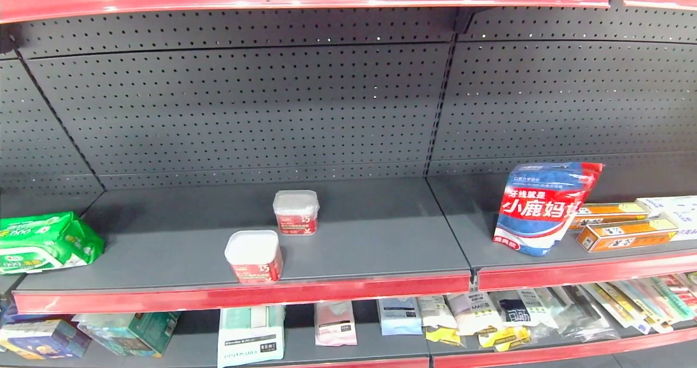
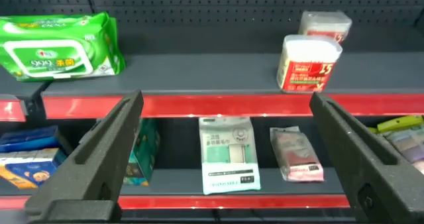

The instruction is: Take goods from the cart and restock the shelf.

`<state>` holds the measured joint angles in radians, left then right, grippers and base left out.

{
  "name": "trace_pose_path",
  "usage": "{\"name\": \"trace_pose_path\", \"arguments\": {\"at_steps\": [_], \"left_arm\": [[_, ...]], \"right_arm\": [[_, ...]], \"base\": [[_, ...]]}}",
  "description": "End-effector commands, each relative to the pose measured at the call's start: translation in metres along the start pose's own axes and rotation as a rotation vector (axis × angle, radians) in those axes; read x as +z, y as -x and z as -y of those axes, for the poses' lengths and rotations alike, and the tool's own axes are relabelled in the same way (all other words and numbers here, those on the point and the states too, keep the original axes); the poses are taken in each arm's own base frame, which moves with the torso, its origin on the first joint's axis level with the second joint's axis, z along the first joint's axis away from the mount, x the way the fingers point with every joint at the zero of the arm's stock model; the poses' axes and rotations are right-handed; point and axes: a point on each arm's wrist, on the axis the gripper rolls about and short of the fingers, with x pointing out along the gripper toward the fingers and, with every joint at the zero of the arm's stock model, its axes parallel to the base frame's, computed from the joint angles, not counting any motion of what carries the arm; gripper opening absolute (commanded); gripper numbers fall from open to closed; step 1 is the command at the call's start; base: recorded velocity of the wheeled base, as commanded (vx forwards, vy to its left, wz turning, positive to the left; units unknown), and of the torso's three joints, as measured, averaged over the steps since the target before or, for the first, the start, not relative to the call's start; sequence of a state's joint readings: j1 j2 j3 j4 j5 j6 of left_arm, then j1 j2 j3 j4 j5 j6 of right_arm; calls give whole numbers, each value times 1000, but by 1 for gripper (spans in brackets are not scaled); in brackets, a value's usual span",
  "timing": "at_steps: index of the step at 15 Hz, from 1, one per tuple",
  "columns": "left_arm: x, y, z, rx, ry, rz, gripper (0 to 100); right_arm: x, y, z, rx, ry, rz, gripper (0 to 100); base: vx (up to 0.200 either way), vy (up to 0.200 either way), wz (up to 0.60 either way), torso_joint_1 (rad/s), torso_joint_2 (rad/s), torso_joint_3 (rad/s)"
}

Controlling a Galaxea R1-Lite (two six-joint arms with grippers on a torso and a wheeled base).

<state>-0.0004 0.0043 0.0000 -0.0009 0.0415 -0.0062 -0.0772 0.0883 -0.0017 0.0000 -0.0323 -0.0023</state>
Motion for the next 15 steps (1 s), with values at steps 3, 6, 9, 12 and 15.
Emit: {"name": "trace_pose_path", "arguments": {"at_steps": [3,6,9,12,15], "left_arm": [[88,-15,1,16,117,-23,100],[139,-78,2,91,200,-186,100],[93,-142,1,160,135,-573,100],[79,-176,2,126,101,-720,100],[64,-199,0,102,5,-814,100]], "right_arm": [[0,0,0,1,1,-5,100],[0,-1,0,1,1,-7,100],[0,0,0,1,1,-5,100],[0,0,0,1,1,-5,100],[0,-1,0,1,1,-7,100]], "base": [[0,0,0,0,0,0],[0,0,0,0,0,0],[0,0,0,0,0,0],[0,0,0,0,0,0],[0,0,0,0,0,0]]}}
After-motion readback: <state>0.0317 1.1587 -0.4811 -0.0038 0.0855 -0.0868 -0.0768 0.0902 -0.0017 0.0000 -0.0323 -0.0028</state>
